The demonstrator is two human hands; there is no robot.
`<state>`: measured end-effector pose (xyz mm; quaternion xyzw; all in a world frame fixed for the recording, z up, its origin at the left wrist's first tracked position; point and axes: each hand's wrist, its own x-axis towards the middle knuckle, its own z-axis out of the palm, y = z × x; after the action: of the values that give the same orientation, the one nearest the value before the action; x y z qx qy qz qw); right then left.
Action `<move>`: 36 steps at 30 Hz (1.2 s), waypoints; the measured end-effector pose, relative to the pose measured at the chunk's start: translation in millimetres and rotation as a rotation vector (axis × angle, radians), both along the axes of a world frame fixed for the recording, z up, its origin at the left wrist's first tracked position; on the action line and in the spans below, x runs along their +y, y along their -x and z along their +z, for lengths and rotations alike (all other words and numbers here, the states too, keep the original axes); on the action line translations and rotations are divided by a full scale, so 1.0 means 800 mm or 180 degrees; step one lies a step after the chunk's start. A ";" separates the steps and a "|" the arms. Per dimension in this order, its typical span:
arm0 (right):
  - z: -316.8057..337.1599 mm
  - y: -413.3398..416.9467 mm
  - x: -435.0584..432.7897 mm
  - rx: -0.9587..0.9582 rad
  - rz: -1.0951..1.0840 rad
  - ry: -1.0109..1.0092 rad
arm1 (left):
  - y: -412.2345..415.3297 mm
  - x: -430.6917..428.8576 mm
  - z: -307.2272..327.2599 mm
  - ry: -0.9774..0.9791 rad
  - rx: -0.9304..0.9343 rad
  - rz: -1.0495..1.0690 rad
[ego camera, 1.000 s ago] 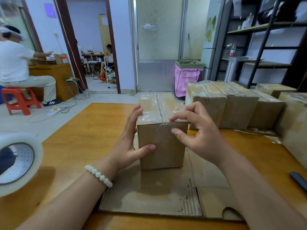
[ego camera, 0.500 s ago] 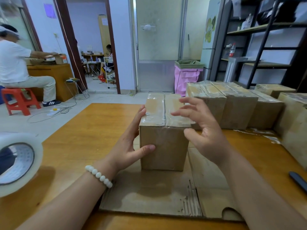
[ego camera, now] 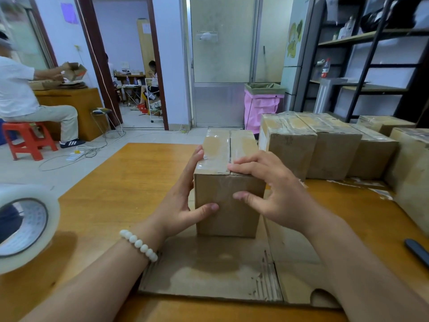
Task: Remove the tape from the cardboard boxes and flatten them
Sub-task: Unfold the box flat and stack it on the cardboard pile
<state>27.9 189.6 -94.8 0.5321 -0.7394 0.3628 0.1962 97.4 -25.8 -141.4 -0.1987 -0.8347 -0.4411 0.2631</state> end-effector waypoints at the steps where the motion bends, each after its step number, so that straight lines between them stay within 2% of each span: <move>1: -0.001 0.001 -0.001 0.0022 -0.0009 0.0054 | 0.000 0.000 -0.001 0.0004 -0.0015 0.0006; 8: -0.006 -0.003 -0.006 0.0334 -0.0235 0.0179 | 0.004 -0.003 -0.003 0.0133 -0.0019 0.0124; 11: -0.006 -0.004 -0.008 0.0590 -0.0373 -0.0066 | 0.006 -0.002 -0.005 0.0195 0.0054 0.0166; 13: -0.007 -0.006 -0.013 0.0670 -0.0411 0.0083 | 0.007 -0.003 -0.005 0.0198 0.0075 0.0168; 16: -0.010 -0.008 -0.018 0.0712 -0.0389 0.0395 | 0.009 -0.004 -0.006 0.0184 0.0041 0.0166; 22: -0.014 -0.007 -0.021 0.0806 -0.0369 0.0550 | 0.010 -0.004 -0.006 0.0187 0.0025 0.0168; 31: -0.012 -0.008 -0.021 0.0897 -0.0577 0.0285 | 0.008 -0.003 -0.007 0.0194 -0.0018 0.0213; 36: -0.013 -0.012 -0.027 0.0806 -0.0570 0.0506 | 0.012 -0.003 -0.008 0.0166 -0.0053 0.0134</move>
<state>37.5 167.7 -105.4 0.4884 -0.7222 0.3314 0.3607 88.2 -28.1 -147.6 -0.1842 -0.8521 -0.4152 0.2601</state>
